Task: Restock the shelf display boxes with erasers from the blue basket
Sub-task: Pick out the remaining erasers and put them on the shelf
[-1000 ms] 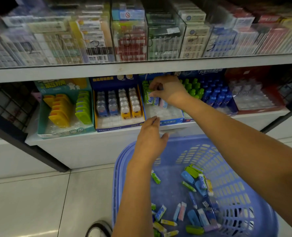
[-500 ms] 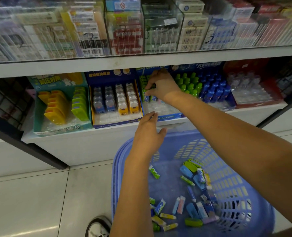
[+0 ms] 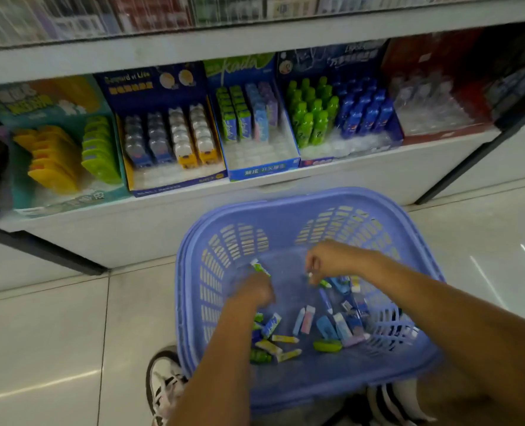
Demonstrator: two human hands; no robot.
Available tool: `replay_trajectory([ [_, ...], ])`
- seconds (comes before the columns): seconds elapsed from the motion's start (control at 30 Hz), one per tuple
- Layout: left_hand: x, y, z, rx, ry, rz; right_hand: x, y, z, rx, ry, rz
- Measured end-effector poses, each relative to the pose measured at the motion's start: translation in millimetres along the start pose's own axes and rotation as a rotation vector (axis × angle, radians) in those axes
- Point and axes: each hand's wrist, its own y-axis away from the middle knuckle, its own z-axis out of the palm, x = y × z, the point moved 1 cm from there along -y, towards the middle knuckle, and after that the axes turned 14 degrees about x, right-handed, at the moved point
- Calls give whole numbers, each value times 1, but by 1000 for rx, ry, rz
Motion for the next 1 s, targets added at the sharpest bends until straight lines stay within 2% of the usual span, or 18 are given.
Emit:
replay_trajectory([
  [0.13,-11,2,35,-50,-105,17,23,-10,72,-146,82,-90],
  [0.23,-13,2,47,-7,-142,7,25,-21,107,-139,132,-181],
  [0.3,-15,3,57,-4,-191,9,21,-30,120,-87,79,-191],
  [0.4,-15,3,69,-17,-260,7,14,-46,133,3,-43,-141],
  [0.53,-15,0,76,-23,-233,-40,8,-62,137,92,-164,-118],
  [0.7,-22,-9,61,-20,-164,-199,-3,-84,122,323,-249,-64],
  [0.77,-26,-16,49,-22,-115,-247,-13,-97,120,292,-235,-20],
  [0.87,-33,-22,31,-5,-79,-312,-28,-109,124,169,-201,145],
  [1.0,-33,-24,11,51,28,-321,-34,-113,127,202,-75,171],
])
